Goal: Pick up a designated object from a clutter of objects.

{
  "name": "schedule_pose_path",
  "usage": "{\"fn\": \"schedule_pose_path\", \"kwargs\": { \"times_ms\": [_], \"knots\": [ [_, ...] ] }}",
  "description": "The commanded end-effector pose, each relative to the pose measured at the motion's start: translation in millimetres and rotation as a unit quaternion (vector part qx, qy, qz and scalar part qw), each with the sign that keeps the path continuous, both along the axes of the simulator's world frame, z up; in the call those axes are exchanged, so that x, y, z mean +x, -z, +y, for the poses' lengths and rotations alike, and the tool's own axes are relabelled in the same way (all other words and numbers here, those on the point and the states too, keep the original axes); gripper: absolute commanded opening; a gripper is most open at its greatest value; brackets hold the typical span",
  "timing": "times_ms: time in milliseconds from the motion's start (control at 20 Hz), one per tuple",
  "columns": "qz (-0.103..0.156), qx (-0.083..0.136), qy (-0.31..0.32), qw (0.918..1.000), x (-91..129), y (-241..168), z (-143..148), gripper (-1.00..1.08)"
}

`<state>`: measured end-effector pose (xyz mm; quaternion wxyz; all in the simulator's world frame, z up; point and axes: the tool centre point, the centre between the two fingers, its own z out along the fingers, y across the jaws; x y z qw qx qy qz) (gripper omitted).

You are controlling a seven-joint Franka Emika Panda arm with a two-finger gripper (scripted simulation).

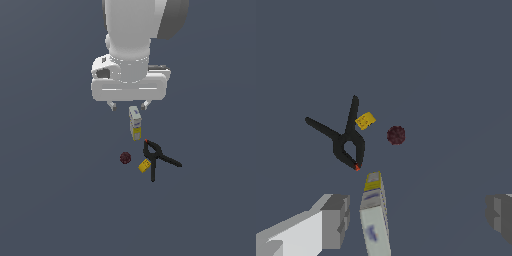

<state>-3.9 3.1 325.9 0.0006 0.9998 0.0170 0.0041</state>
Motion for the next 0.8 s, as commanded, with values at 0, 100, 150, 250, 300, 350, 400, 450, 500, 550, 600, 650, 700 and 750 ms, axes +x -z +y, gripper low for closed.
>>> {"fn": "schedule_pose_path", "kwargs": {
  "times_ms": [0, 100, 150, 250, 300, 350, 400, 450, 500, 550, 600, 650, 700, 750],
  "knots": [
    [0.0, 0.0, 0.0, 1.0, 0.0, 0.0, 0.0, 0.28],
    [-0.001, 0.001, 0.001, 1.0, 0.6, -0.2, -1.7, 0.28],
    [-0.002, 0.002, 0.002, 1.0, 1.3, -0.5, -3.8, 0.28],
    [-0.004, 0.005, 0.005, 1.0, 2.4, -1.5, -8.3, 0.28],
    [-0.005, 0.005, 0.005, 1.0, 2.4, -1.9, -9.3, 0.28],
    [-0.005, 0.006, 0.005, 1.0, 2.3, -2.2, -9.7, 0.28],
    [-0.005, 0.006, 0.005, 1.0, 2.2, -2.3, -9.7, 0.28],
    [-0.004, 0.005, 0.005, 1.0, 2.5, -1.7, -9.1, 0.28],
    [-0.005, 0.005, 0.006, 1.0, 3.1, -0.9, -8.8, 0.28],
    [-0.005, 0.004, 0.007, 1.0, 4.1, 0.2, -8.6, 0.28],
    [-0.006, 0.003, 0.008, 0.9999, 5.5, 1.8, -8.3, 0.28],
    [-0.006, 0.002, 0.009, 0.9999, 7.1, 3.9, -7.8, 0.28],
    [-0.007, 0.001, 0.011, 0.9999, 9.1, 6.4, -7.1, 0.28],
    [-0.008, -0.001, 0.013, 0.9999, 11.4, 9.2, -6.4, 0.28]
  ]
}}
